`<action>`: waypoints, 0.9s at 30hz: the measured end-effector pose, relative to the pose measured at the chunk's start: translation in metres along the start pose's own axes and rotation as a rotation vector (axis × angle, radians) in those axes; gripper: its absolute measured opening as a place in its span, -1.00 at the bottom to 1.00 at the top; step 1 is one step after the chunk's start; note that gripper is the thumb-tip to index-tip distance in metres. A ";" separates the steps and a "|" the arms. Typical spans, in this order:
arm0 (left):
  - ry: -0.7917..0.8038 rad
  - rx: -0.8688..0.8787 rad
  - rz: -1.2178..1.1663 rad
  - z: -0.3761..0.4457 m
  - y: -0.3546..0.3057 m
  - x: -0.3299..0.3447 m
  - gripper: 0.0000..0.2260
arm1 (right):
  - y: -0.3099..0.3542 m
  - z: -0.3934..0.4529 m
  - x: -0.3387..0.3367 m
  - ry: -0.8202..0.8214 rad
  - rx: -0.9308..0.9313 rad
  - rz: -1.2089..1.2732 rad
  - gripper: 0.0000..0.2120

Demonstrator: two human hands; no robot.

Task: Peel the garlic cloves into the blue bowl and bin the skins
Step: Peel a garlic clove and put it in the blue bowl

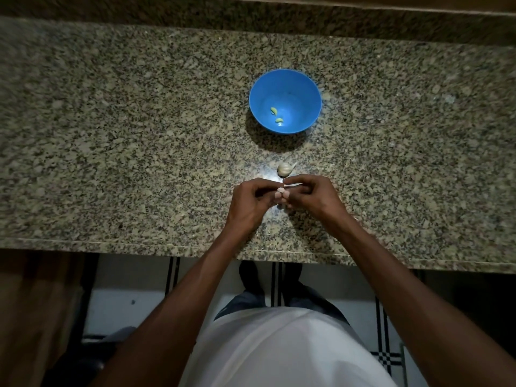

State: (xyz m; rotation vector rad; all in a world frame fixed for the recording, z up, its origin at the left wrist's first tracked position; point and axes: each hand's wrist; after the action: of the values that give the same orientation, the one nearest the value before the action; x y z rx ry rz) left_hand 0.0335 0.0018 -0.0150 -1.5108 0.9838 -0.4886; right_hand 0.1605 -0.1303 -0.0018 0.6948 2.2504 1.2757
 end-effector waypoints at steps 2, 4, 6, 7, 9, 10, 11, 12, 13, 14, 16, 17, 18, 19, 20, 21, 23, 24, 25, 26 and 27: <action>-0.026 0.020 0.038 0.000 -0.001 0.000 -0.87 | 0.002 0.000 0.000 -0.008 -0.003 -0.010 -0.80; -0.047 0.047 0.088 0.000 -0.001 0.001 -0.88 | 0.004 -0.002 0.000 0.014 0.018 0.016 -0.82; -0.075 0.063 0.121 0.000 0.000 0.003 -0.88 | 0.003 -0.005 0.000 0.066 0.039 0.052 -0.83; -0.089 0.068 0.130 0.000 0.000 0.004 -0.89 | 0.003 -0.005 0.000 0.076 0.045 0.058 -0.83; -0.101 0.084 0.151 -0.002 0.000 0.007 -0.89 | 0.003 -0.004 -0.002 0.052 0.035 -0.021 -0.85; -0.100 0.098 0.168 -0.003 0.000 0.007 -0.88 | 0.004 -0.003 -0.003 0.031 0.017 -0.106 -0.86; -0.095 0.119 0.192 -0.004 -0.001 0.008 -0.87 | 0.004 -0.002 -0.004 0.010 -0.007 -0.201 -0.87; -0.088 0.143 0.225 -0.004 -0.001 0.008 -0.86 | 0.003 -0.001 -0.005 -0.013 -0.044 -0.297 -0.87; -0.076 0.165 0.262 -0.004 -0.001 0.008 -0.84 | 0.004 -0.001 -0.006 -0.036 -0.098 -0.394 -0.86; -0.061 0.178 0.296 -0.004 -0.002 0.009 -0.83 | 0.005 -0.003 -0.007 -0.055 -0.160 -0.485 -0.86; -0.043 0.166 0.330 -0.004 -0.005 0.009 -0.81 | 0.007 -0.006 -0.006 -0.066 -0.263 -0.597 -0.84; -0.047 0.145 0.327 -0.003 -0.006 0.009 -0.81 | 0.007 -0.008 -0.005 -0.065 -0.297 -0.625 -0.85; -0.056 0.119 0.320 -0.003 -0.006 0.009 -0.81 | 0.007 -0.009 -0.003 -0.067 -0.329 -0.657 -0.84; -0.067 0.087 0.308 -0.002 -0.007 0.010 -0.82 | 0.006 -0.010 -0.002 -0.074 -0.355 -0.694 -0.84; -0.079 0.045 0.287 -0.003 -0.008 0.011 -0.84 | 0.004 -0.011 -0.001 -0.079 -0.373 -0.718 -0.82; -0.093 -0.005 0.250 -0.004 -0.009 0.013 -0.86 | 0.002 -0.010 0.000 -0.085 -0.378 -0.718 -0.81; -0.109 -0.114 0.132 -0.006 -0.012 0.015 -0.90 | -0.002 -0.009 -0.001 -0.095 -0.357 -0.648 -0.82; -0.103 -0.171 0.053 -0.008 -0.013 0.015 -0.90 | -0.003 -0.009 -0.002 -0.094 -0.339 -0.602 -0.83; -0.092 -0.230 -0.035 -0.010 -0.014 0.015 -0.89 | -0.004 -0.009 -0.003 -0.089 -0.323 -0.565 -0.85; -0.080 -0.288 -0.117 -0.011 -0.014 0.014 -0.87 | -0.005 -0.010 -0.005 -0.078 -0.308 -0.536 -0.87; -0.071 -0.345 -0.189 -0.011 -0.012 0.013 -0.85 | -0.007 -0.010 -0.006 -0.064 -0.292 -0.513 -0.88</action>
State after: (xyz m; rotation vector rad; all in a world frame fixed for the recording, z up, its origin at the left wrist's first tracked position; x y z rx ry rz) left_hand 0.0360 -0.0163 -0.0044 -1.9302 0.9060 -0.4086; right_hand 0.1581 -0.1437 -0.0023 0.0420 1.9540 1.2526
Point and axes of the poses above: each hand's wrist, its own z-axis towards the middle knuckle, its own x-axis out of the palm, y = z × x, and after that the axes turned 3 degrees about -z, right-handed
